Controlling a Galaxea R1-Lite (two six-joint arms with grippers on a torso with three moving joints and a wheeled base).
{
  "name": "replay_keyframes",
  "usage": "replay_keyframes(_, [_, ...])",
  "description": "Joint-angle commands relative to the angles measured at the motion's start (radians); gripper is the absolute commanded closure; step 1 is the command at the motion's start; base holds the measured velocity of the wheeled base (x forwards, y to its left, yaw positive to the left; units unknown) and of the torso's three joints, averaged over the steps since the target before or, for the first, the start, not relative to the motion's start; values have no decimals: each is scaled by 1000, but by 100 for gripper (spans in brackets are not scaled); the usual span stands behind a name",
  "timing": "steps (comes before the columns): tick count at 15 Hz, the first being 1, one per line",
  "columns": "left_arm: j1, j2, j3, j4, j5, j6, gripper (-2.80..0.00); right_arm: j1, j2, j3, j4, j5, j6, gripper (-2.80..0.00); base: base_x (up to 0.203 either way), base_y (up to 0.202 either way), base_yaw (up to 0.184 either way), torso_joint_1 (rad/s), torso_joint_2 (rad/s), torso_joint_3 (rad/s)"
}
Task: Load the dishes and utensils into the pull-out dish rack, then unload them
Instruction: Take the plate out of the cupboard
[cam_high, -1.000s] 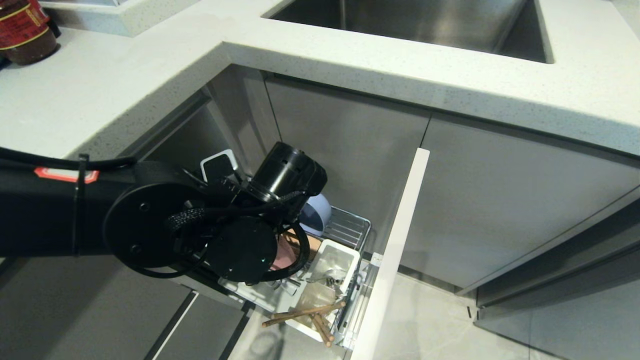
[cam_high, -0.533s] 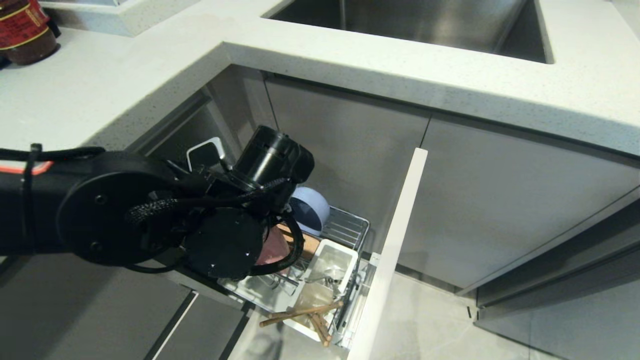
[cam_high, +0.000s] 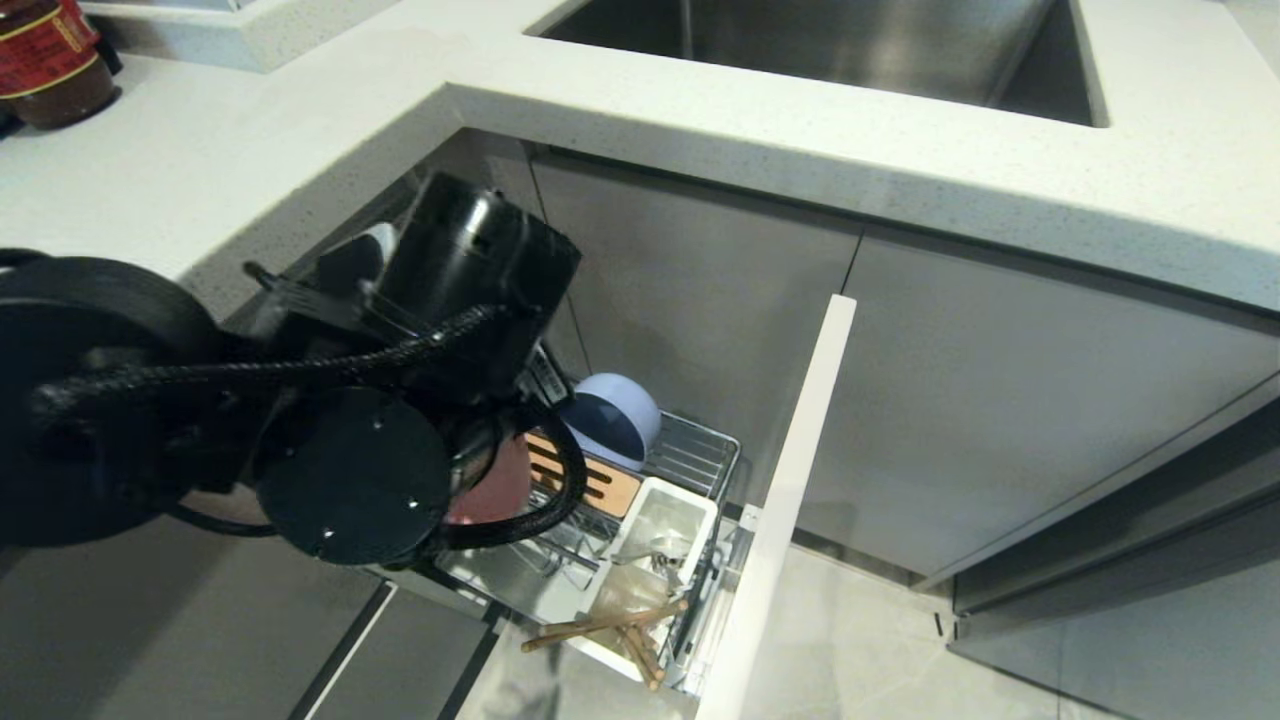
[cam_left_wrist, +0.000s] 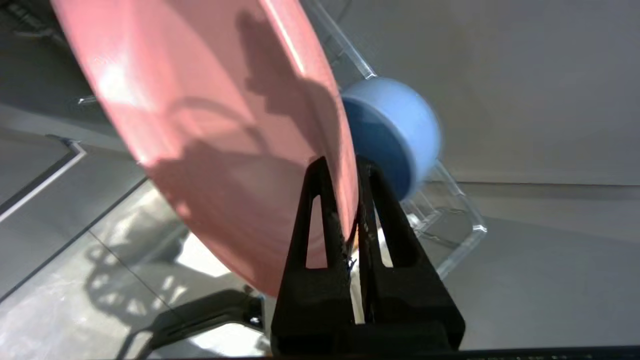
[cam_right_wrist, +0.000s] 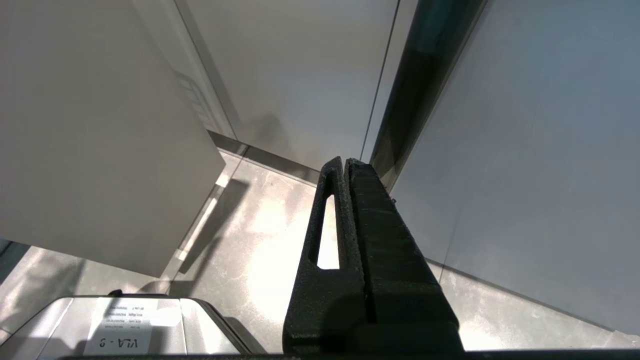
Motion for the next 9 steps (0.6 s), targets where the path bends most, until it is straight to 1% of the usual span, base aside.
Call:
replay_keyframes(1, [-25,-71,-9,1,5,2,0,0,0,0,1,0,0,0,0,0,0,0,0,0])
replay_keyframes(4, [-86,-161,-23,2,5,39,0,-1,0,0,1,0,0,0,0,0,0,0,0,0])
replay_keyframes(6, [-138,-227,-35,0,5,82,0,0,0,0,1,-1,0,0,0,0,0,0,0,0])
replay_keyframes(8, [-169,-288,-52,-1,5,124,0,0,0,0,1,0,0,0,0,0,0,0,0,0])
replay_keyframes(9, [-177,-314,-72,-1,5,159,0,-1,0,0,1,0,0,0,0,0,0,0,0,0])
